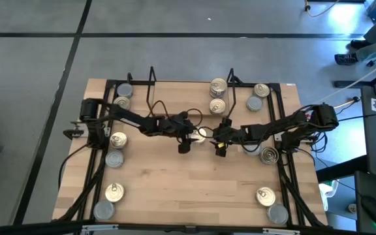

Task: Stack canned seafood by type on shelf
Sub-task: Stack the blue-pink tuna can on top of the other blue-pink tuna can on the shelf

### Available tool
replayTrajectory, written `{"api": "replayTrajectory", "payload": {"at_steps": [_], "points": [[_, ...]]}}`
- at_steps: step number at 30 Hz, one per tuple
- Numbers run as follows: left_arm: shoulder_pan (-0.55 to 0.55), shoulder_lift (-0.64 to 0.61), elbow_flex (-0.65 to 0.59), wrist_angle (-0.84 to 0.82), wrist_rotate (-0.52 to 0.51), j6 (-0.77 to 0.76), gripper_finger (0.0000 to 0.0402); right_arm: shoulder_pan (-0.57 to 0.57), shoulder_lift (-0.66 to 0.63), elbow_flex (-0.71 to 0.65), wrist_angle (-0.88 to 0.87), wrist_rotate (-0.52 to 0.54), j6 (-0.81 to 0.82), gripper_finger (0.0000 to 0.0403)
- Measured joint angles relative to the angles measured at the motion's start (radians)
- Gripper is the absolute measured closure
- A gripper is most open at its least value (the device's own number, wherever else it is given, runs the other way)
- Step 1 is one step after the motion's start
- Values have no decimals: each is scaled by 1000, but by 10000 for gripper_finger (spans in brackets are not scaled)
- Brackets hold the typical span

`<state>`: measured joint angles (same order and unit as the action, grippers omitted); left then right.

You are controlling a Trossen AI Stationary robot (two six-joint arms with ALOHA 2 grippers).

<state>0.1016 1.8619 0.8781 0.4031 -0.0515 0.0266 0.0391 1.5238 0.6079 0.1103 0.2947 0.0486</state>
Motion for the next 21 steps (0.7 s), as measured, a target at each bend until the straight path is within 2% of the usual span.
{"api": "replayTrajectory", "payload": {"at_steps": [5,9,18,21], "points": [[9,63,6,22,64,-22,153,0,0,0,-9,0,-1,134],[-30,62,8,-42,108,-41,153,0,0,0,-7,0,-1,134],[-117,6,1,-96,114,-57,153,0,0,0,9,-2,4,134],[-128,-38,-2,-142,105,-47,153,0,0,0,9,-35,6,134]]}}
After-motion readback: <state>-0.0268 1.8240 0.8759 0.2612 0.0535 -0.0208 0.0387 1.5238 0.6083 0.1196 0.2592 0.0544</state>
